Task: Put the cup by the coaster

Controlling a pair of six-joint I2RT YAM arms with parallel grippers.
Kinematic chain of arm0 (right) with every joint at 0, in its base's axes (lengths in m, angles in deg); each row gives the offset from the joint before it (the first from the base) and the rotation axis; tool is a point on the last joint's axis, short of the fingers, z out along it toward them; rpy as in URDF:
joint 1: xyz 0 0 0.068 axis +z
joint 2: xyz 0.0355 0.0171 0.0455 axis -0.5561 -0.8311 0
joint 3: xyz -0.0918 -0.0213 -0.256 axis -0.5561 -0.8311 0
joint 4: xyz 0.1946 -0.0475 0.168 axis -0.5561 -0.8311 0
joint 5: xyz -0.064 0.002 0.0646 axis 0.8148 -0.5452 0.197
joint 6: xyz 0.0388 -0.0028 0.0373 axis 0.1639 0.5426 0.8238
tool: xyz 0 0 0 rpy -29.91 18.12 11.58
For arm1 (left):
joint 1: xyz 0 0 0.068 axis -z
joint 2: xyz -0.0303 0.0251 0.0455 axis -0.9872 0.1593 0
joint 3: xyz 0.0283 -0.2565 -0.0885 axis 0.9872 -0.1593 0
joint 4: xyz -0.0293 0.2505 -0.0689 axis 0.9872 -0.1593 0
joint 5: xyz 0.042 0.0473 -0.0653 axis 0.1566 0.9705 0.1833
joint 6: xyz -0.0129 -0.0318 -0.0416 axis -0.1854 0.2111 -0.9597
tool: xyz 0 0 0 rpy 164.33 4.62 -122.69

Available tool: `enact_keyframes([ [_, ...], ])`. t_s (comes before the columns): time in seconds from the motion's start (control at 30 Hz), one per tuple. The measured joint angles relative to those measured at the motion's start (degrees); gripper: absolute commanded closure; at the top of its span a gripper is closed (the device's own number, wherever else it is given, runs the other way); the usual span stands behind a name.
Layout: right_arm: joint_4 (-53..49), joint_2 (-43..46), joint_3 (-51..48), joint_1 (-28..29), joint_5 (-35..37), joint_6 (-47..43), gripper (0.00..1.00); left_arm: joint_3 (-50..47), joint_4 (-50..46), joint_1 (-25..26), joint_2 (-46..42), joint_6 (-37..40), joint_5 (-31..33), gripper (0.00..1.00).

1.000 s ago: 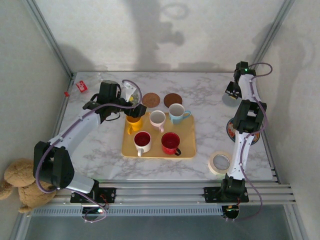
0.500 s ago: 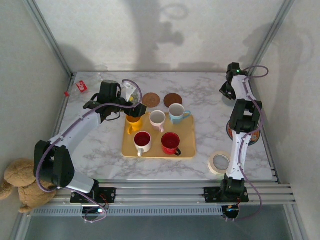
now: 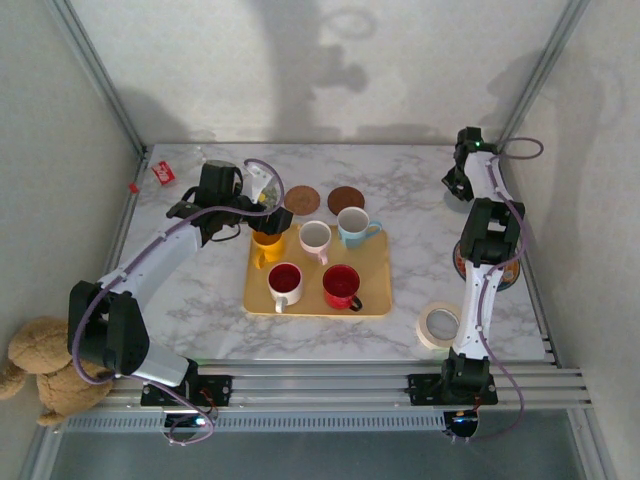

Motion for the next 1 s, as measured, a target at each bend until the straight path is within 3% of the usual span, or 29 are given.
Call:
enact_keyframes([
  [0.43, 0.52, -1.46, -0.35, -0.15, -6.43, -0.42, 1.00, 0.00, -0.26, -0.04, 0.00, 0.26, 0.24, 0.00],
  [1.0, -0.50, -1.44, -0.66, 4.26, -14.86, -12.04, 1.00, 0.00, -0.90, -0.59, 0.00, 0.63, 0.44, 0.00],
])
